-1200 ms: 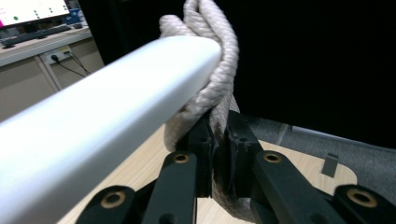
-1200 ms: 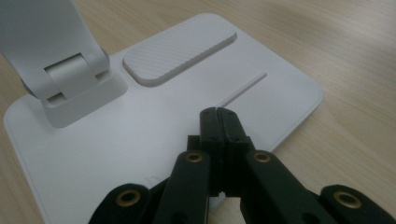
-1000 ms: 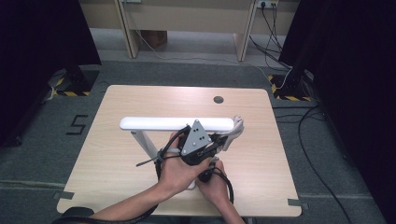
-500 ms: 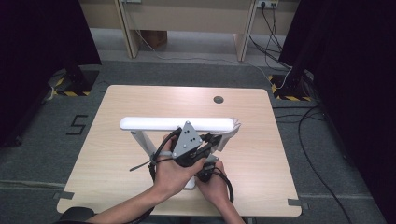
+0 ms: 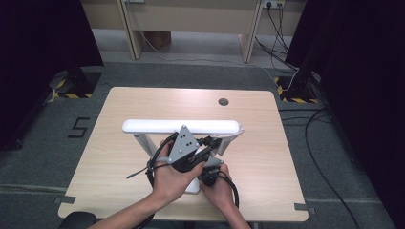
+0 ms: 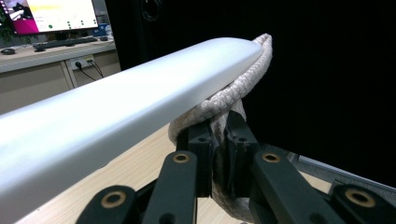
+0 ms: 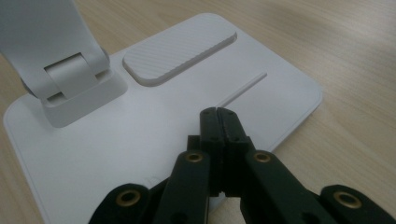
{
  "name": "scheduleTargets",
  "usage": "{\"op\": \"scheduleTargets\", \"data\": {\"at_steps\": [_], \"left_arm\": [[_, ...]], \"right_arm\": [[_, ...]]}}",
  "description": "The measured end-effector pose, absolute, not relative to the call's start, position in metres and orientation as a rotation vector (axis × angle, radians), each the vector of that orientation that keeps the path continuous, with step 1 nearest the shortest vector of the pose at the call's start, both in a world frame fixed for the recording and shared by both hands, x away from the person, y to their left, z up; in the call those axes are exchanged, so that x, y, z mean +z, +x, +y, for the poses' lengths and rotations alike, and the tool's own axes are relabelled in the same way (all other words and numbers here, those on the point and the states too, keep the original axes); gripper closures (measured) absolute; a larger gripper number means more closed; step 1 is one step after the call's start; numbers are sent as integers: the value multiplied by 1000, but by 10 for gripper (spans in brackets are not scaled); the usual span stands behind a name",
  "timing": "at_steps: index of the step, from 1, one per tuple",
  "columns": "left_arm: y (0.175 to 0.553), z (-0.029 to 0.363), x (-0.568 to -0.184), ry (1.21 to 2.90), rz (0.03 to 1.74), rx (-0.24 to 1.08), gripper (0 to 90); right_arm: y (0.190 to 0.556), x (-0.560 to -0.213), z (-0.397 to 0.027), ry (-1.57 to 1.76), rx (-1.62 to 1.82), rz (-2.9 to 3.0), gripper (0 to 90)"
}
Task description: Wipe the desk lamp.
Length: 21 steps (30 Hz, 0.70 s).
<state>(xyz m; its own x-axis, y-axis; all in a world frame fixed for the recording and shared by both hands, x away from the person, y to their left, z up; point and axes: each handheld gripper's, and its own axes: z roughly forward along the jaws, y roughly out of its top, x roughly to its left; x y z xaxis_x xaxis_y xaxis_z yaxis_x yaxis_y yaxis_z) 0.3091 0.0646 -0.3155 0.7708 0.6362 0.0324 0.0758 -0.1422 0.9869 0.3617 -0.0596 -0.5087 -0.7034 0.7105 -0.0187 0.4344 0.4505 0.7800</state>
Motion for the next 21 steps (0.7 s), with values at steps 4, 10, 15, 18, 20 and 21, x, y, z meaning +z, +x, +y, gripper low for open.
{"op": "scheduleTargets", "data": {"at_steps": [4, 10, 15, 18, 20, 21], "left_arm": [[309, 69, -315, 1651, 579, 537, 831], [308, 72, -316, 1645, 585, 538, 830], [309, 75, -317, 1636, 594, 544, 830], [310, 78, -317, 1629, 603, 548, 830], [310, 79, -317, 1626, 606, 551, 830], [310, 79, -317, 1626, 606, 551, 830]], "right_arm": [[362, -509, -60, 973, 1122, 2364, 900], [362, -509, -60, 972, 1121, 2365, 900], [362, -509, -60, 970, 1122, 2363, 900], [362, -509, -60, 969, 1122, 2365, 900], [362, -509, -60, 966, 1123, 2365, 900], [362, -509, -60, 968, 1122, 2366, 900]]}}
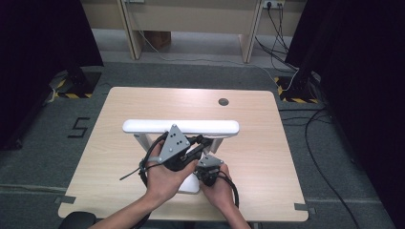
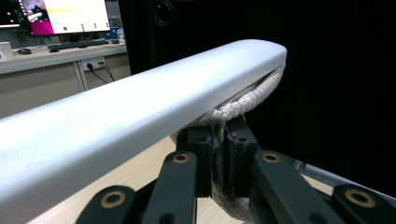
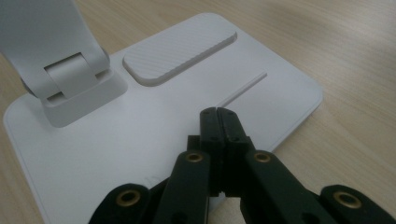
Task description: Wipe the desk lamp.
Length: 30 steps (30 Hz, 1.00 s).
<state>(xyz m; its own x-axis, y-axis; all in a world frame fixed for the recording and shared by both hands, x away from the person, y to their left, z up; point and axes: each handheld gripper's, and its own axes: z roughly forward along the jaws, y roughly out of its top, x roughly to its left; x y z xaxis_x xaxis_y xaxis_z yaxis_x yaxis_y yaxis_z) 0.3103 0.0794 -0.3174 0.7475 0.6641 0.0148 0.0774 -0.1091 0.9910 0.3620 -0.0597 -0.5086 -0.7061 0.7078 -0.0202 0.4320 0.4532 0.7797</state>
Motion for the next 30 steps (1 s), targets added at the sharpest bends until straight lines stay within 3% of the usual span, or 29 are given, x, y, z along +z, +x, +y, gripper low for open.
{"op": "scheduleTargets", "data": {"at_steps": [30], "left_arm": [[308, 94, -320, 1607, 627, 553, 830]], "right_arm": [[362, -509, -60, 969, 1124, 2363, 900]]}}
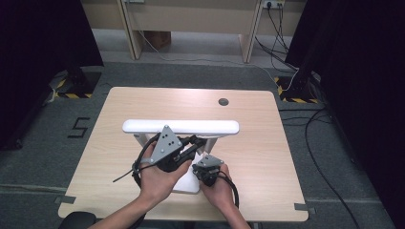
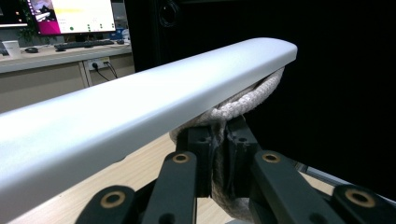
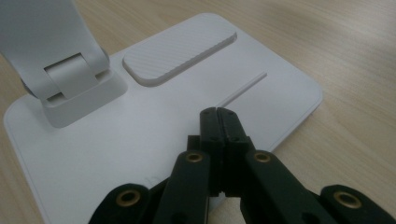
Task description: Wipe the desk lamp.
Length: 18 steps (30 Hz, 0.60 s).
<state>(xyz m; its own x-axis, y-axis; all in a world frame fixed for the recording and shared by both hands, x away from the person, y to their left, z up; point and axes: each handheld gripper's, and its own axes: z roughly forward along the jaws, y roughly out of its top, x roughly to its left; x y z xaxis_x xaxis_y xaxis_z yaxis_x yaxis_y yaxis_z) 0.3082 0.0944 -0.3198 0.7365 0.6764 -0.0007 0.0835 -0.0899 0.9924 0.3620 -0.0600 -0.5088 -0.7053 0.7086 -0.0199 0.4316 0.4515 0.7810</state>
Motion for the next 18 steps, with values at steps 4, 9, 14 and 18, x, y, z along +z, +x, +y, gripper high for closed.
{"op": "scheduleTargets", "data": {"at_steps": [4, 9, 14, 18], "left_arm": [[308, 96, -320, 1606, 629, 552, 830], [307, 99, -320, 1607, 630, 554, 830], [306, 101, -321, 1605, 631, 556, 830], [306, 103, -321, 1603, 632, 556, 829]], "right_arm": [[362, -509, -60, 968, 1124, 2362, 900], [362, -509, -60, 969, 1124, 2362, 900], [362, -509, -60, 970, 1126, 2360, 900], [362, -509, -60, 971, 1126, 2360, 900]]}}
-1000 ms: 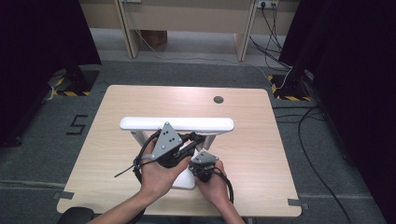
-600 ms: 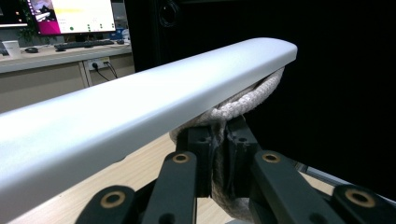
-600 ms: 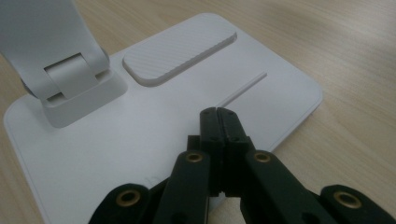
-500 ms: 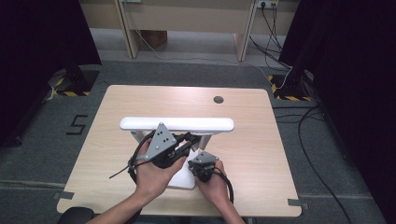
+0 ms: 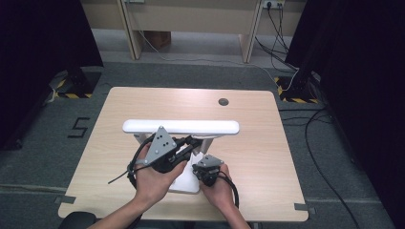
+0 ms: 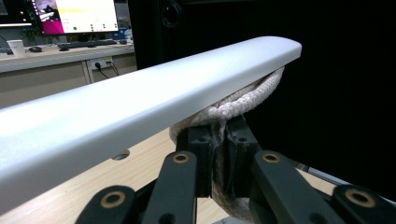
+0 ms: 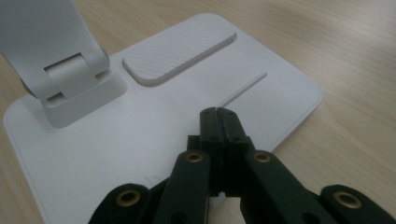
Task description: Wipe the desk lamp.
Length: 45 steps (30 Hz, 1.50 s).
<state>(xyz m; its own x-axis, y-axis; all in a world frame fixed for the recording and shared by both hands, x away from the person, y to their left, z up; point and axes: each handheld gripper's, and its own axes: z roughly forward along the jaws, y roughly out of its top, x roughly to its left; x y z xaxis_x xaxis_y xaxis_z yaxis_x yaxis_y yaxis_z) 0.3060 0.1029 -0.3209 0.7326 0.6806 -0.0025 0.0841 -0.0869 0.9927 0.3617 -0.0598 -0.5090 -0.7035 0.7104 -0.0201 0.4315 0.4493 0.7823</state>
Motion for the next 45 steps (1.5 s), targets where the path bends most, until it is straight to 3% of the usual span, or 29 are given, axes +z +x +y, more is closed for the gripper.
{"op": "scheduleTargets", "data": {"at_steps": [45], "left_arm": [[303, 131, -324, 1587, 666, 594, 829]], "right_arm": [[362, -509, -60, 965, 1125, 2358, 900]]}}
